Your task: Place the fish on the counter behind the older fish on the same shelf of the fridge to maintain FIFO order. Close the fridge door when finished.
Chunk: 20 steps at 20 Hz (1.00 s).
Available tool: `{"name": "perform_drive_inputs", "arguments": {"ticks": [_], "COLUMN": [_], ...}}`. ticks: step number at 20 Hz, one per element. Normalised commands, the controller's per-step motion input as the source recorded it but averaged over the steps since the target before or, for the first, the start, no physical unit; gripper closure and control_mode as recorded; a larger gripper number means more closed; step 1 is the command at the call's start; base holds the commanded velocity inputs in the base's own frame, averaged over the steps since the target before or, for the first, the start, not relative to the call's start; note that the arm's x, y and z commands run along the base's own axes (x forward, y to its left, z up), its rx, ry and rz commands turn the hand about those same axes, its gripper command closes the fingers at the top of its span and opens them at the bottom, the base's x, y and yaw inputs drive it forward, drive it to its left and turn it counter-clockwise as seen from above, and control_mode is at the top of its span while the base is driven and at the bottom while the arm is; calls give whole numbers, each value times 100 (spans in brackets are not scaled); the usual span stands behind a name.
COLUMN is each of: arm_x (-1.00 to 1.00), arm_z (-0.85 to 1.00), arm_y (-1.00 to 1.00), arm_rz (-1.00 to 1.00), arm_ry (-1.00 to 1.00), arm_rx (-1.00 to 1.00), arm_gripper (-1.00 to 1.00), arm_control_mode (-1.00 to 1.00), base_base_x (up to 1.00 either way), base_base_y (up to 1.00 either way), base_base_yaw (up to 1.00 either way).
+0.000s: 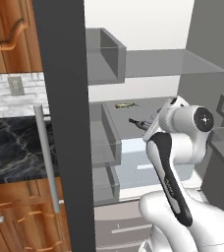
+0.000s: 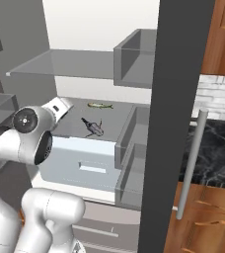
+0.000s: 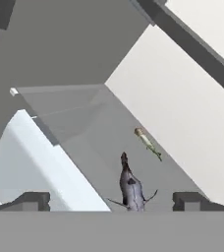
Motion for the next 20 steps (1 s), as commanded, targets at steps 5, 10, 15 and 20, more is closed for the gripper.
{"name": "perform_drive_inputs", "arguments": {"ticks": [5,10,15,20], "arm_x": [-80,-36,-25,0], "arm_z": [-8,-34,-17,0], "arm_y": [-1,0,0,0], "arm_rz": [0,0,-1,0], "arm_ry": [12,1,0,0], "arm_rx": [0,0,0,0], "arm_gripper": [-100,-100,-100,-100], "arm_control_mode": [-100,-100,-100,100], "base_base_x": [0,0,0,-100], "base_base_y": [0,0,0,0], "base_base_yaw": [0,0,0,-9]}}
